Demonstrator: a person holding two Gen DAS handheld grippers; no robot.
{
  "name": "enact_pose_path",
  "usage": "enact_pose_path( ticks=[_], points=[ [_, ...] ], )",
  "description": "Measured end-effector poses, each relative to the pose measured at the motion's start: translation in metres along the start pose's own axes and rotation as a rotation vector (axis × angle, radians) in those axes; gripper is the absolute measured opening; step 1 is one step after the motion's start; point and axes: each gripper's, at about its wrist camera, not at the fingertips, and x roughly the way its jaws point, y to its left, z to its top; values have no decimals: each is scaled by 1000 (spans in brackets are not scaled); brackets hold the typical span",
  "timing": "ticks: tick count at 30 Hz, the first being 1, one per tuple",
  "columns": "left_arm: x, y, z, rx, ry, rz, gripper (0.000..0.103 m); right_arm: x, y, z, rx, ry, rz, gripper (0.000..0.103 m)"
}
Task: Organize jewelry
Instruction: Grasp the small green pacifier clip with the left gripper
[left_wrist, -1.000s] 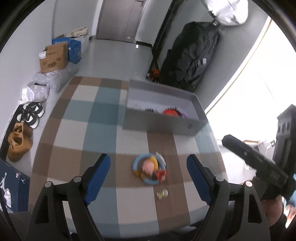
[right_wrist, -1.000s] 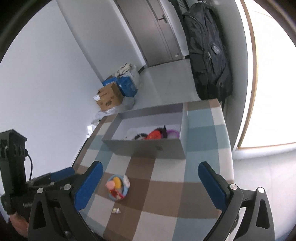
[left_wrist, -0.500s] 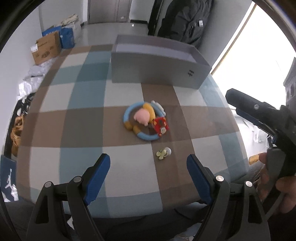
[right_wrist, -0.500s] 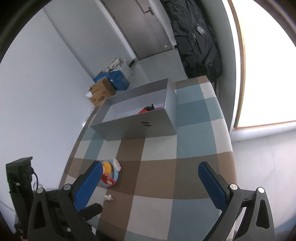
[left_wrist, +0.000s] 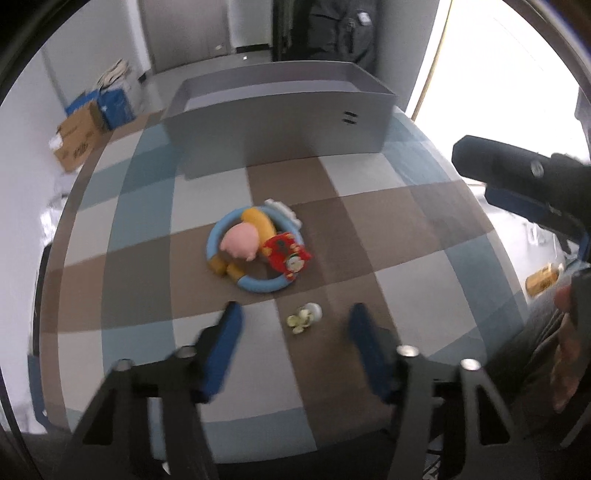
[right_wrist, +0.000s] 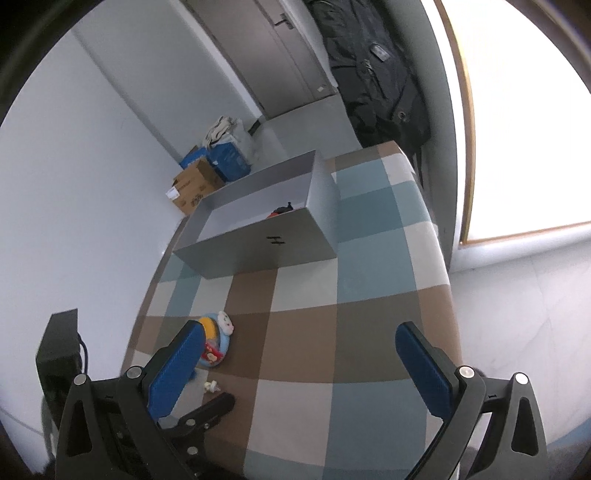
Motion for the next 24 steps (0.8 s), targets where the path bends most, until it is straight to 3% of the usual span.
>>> enact_pose_path(
  ticks=[4,5,8,16,24],
  points=[
    [-6,-2,-5,11,-10,-14,28,1,-3,1,19,1,3,103],
    [-8,-2,-5,10,-9,-24,13,1,-4,1,26,4,10,103],
    [-10,2,-7,-3,3,-87,13,2,-5,1,39,7,19,103],
    [-22,9,-5,-38,-16,-140,13,3,-4,0,33,13,12,103],
    [-47,56,16,-208,-96,-201,13,8,2,-3,9,26,12,103]
  ],
)
